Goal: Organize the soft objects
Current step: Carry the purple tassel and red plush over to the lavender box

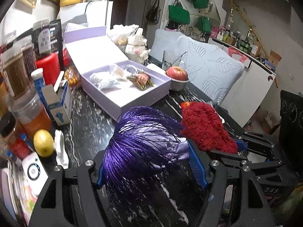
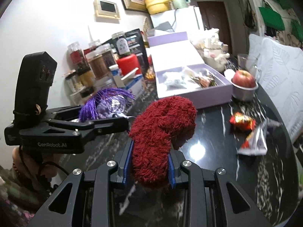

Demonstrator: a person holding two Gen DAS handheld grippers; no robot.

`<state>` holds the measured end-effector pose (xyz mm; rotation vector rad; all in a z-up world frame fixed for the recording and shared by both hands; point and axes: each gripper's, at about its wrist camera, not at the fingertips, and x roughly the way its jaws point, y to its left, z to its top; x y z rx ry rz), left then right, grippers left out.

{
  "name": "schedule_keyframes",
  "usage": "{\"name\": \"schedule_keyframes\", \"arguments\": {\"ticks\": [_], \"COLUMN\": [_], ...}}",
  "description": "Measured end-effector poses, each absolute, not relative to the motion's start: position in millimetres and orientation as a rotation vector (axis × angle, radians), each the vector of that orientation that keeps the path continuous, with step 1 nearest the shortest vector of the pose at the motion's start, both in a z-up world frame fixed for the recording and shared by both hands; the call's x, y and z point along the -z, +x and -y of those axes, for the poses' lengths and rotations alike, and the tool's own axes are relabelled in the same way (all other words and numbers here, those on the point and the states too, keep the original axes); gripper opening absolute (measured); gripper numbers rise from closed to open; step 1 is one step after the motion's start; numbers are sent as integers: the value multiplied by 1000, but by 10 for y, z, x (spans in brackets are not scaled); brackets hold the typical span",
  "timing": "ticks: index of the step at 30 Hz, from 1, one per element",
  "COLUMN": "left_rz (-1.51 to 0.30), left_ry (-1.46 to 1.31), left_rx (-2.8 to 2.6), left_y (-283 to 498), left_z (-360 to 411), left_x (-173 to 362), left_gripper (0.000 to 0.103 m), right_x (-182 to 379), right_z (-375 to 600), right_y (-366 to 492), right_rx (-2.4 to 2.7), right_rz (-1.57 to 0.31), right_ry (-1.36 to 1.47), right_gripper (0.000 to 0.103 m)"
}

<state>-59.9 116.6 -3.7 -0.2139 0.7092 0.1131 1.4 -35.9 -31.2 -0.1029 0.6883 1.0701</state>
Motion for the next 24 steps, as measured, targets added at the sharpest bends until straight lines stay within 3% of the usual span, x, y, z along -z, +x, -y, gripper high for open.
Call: {"name": "schedule_keyframes", "arguments": {"ticks": [24], "left_rz": [-531], "left_ry": [-85], "left_rx": [-121], "left_y": [12], "left_z": [-1529], "left_x": [-647], "left_gripper": [71], "right_x": [-420], "right_z": [-50], "right_y": [682], "right_rx": [-1067], "right_rz": [-509], "right_ry": [-110], "right_gripper": [31]}}
